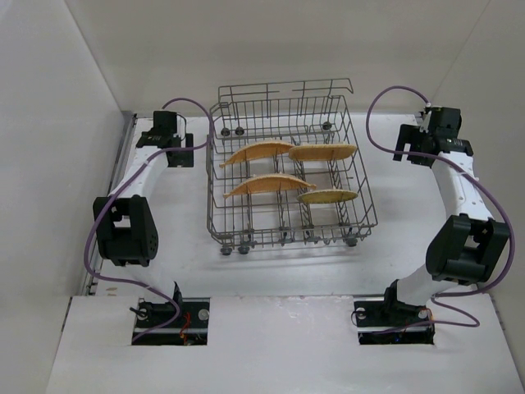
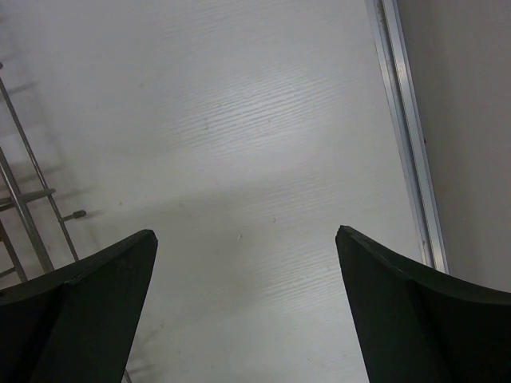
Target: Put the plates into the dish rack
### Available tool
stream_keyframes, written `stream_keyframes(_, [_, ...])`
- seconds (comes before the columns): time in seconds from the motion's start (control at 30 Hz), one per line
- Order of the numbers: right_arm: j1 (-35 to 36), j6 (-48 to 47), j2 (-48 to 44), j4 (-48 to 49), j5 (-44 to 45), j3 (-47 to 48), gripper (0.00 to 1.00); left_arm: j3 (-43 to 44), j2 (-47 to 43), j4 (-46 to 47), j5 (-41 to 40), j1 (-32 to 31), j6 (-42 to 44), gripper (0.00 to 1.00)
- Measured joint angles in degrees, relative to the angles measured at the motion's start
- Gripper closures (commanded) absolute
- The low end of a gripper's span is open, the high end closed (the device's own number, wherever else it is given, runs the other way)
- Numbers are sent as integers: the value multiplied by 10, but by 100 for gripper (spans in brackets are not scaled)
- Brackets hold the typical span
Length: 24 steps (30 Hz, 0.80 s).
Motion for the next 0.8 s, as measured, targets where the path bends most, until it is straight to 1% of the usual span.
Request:
stream_keyframes(0.23, [0, 0, 0, -2, 0, 0, 0, 0, 0, -11, 20, 6, -10, 0])
stream_keyframes(0.47, [0, 0, 0, -3, 0, 0, 0, 0, -5, -12, 45, 30, -21, 0])
stream_keyframes(0.8, [0, 0, -3, -3, -1, 0, 0, 0, -21, -8, 51, 38, -25, 0])
